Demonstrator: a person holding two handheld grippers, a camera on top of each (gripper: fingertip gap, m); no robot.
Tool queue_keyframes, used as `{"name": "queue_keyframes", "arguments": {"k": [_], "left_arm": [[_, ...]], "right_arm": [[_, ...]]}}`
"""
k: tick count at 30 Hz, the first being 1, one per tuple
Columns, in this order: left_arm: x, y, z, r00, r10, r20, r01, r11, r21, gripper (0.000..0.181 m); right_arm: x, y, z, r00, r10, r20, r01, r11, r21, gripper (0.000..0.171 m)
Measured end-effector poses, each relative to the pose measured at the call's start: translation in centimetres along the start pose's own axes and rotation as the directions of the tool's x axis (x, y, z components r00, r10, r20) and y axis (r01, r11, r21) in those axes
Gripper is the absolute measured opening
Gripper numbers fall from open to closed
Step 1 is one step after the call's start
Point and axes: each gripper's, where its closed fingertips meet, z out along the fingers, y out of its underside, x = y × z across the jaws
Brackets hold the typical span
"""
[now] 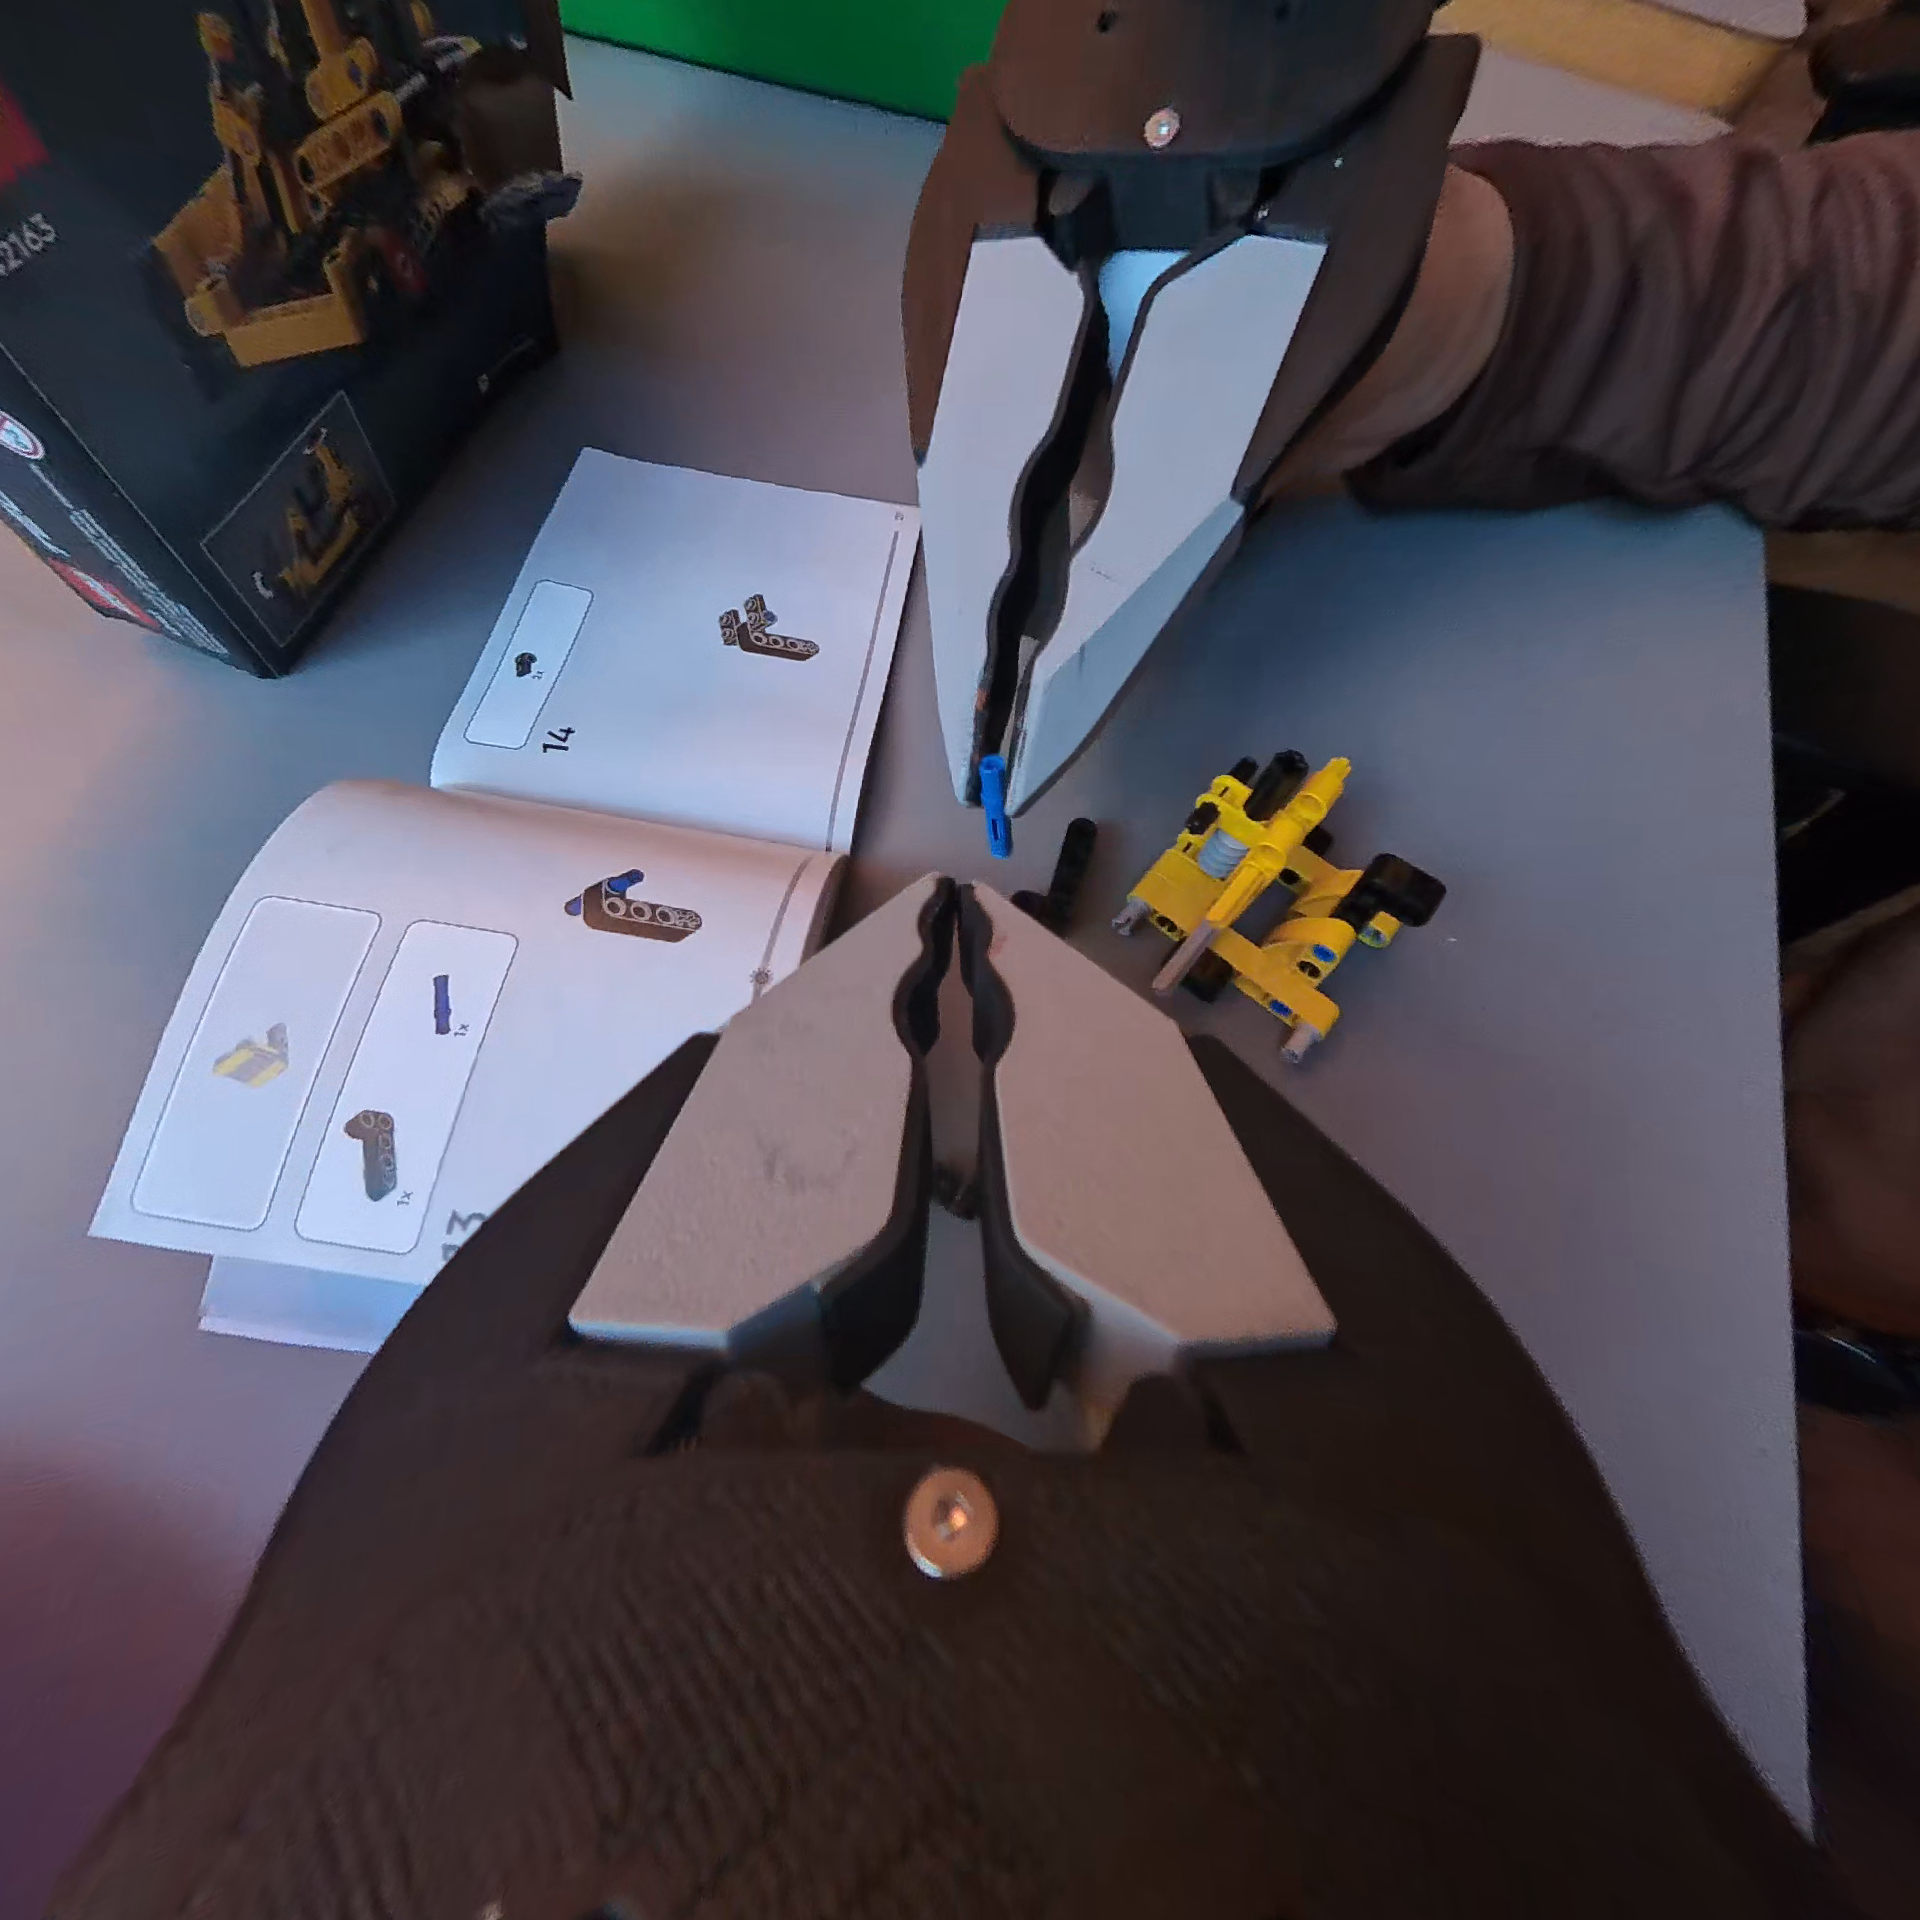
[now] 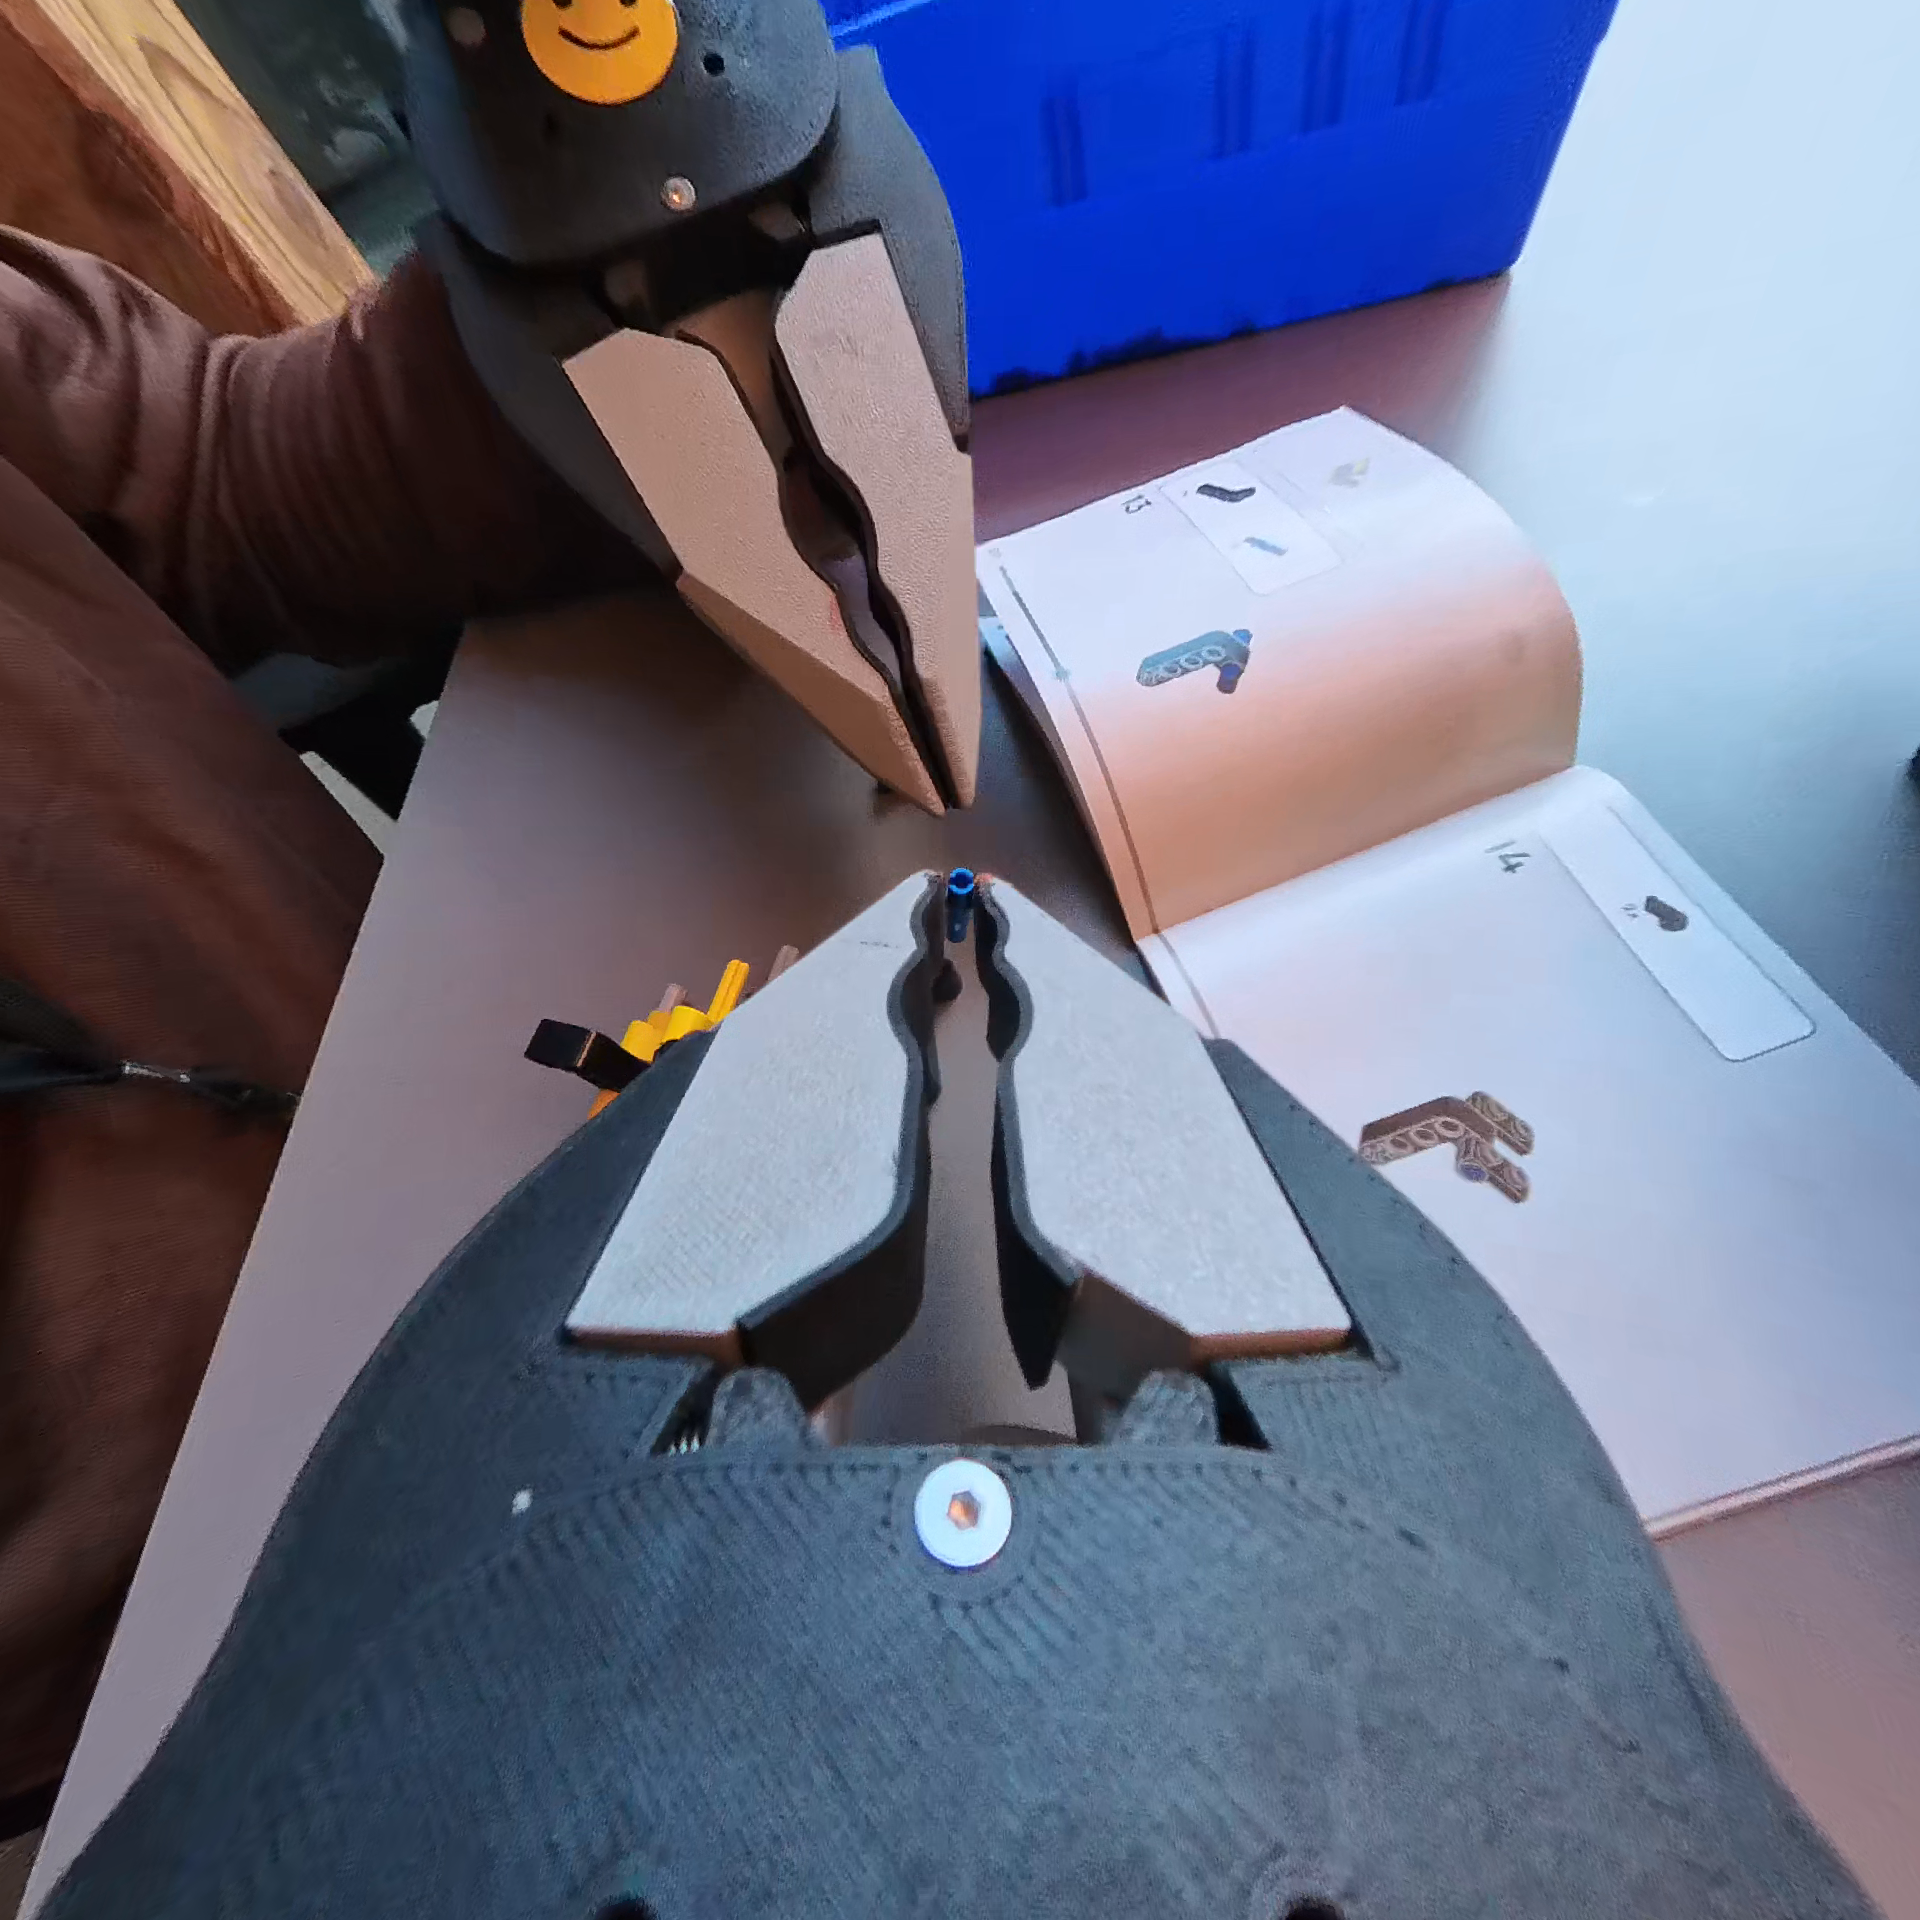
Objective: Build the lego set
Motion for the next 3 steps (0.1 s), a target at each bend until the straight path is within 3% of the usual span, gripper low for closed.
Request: {"name": "queue_keyframes", "arguments": {"k": [3], "left_arm": [[0.34,0.60,0.48,1.000,0.025,-0.002,-0.025,0.999,-0.033,0.000]], "right_arm": [[-0.11,0.63,0.48,1.000,-0.009,-0.006,0.009,0.999,-0.049,0.001]]}}
